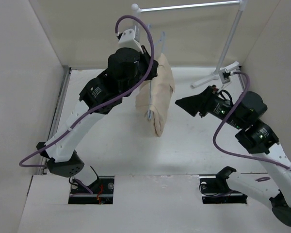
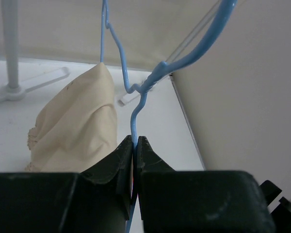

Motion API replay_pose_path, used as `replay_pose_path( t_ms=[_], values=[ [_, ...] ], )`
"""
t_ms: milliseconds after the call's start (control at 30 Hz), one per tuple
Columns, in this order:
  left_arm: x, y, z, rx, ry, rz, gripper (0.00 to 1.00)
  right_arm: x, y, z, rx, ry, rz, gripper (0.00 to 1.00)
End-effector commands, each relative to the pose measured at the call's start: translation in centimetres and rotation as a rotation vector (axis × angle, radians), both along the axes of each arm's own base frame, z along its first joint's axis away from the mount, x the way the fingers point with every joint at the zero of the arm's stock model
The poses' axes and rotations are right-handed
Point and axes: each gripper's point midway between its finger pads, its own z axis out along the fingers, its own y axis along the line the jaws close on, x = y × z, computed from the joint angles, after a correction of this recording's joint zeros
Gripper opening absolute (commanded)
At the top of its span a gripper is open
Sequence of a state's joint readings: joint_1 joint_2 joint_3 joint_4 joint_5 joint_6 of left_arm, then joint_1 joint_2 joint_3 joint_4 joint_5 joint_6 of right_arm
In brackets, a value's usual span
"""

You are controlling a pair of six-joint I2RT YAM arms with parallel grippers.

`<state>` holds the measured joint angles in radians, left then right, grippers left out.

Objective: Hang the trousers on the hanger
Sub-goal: Place the hanger at the clothesline.

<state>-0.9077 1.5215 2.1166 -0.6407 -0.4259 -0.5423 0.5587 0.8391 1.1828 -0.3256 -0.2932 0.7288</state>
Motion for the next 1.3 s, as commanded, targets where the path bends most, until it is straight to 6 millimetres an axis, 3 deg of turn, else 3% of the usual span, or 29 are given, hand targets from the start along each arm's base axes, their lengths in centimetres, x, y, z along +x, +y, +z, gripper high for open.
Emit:
replay_pose_path(
  t_ms=[0,133,267,400,433,633,767,867,1033,1267],
  values=[
    [-0.4,-2.0,1.3,-0.021,-0.022,-0.088,0.0,-0.3,3.1,3.1,0.026,-0.097,0.101,0.7],
    [-0.2,-3.3,1.1,-0.032,-0.021,-0.11,0.0,1.2,6.0,3.4,0.014,-0.106,0.141,0.7],
    [0.0,-4.0,0.6,-0.034,-0.017,-0.116,0.0,3.1,7.5,1.4,-0.027,-0.082,0.136,0.68],
    [-0.1,-4.6,-0.2,-0.034,-0.009,-0.124,0.0,3.0,8.9,0.1,-0.027,-0.068,0.175,0.62],
    [-0.1,-4.7,-0.5,-0.032,-0.004,-0.123,0.0,2.8,9.2,0.1,-0.022,-0.075,0.182,0.59],
    [0.1,-4.6,-1.7,-0.031,0.02,-0.114,0.0,3.1,9.6,-0.5,-0.006,-0.063,0.165,0.14],
    [0.4,-4.4,-2.2,-0.026,0.026,-0.1,0.03,3.0,8.9,1.2,0.023,-0.106,0.137,0.06],
    [0.8,-3.7,-2.1,-0.051,0.028,-0.077,0.14,3.2,8.2,2.4,0.036,-0.126,0.122,0.03],
    [1.3,-2.6,-0.2,-0.118,-0.004,-0.058,0.43,4.4,6.8,3.5,0.047,-0.142,0.099,0.02],
    [0.6,1.0,3.8,-0.185,-0.093,-0.034,0.69,8.2,4.8,5.1,0.031,-0.167,0.048,0.01]
  ],
)
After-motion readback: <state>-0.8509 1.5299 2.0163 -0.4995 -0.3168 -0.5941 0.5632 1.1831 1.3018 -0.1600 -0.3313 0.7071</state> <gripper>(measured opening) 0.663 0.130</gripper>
